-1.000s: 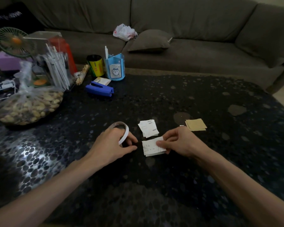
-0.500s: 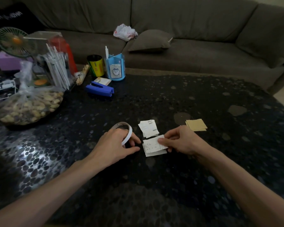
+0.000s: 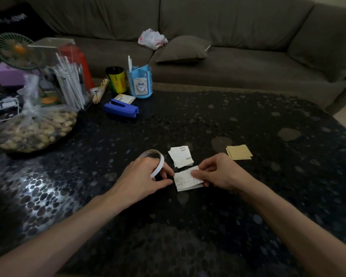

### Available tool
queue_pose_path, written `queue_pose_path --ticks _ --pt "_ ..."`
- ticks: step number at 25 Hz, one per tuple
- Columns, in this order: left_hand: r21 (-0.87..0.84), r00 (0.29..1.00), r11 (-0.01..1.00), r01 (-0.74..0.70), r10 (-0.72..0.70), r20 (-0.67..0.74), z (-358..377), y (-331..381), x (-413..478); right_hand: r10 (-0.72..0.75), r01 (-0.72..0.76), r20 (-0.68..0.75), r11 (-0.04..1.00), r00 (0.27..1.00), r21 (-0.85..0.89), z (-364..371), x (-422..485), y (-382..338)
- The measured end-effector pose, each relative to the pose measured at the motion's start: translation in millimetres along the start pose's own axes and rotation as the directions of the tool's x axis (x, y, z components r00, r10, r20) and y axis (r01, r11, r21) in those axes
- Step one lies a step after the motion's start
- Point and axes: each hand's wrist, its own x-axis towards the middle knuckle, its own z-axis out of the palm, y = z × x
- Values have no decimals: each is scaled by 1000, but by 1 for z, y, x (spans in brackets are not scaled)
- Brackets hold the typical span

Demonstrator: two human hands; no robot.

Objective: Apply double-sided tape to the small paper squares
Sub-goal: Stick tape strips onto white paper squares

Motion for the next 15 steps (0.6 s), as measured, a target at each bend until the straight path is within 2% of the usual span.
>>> queue_pose_path --ticks 15 --pt "23 998 999 -29 27 52 2 5 4 -22 16 -73 997 997 -77 7 2 2"
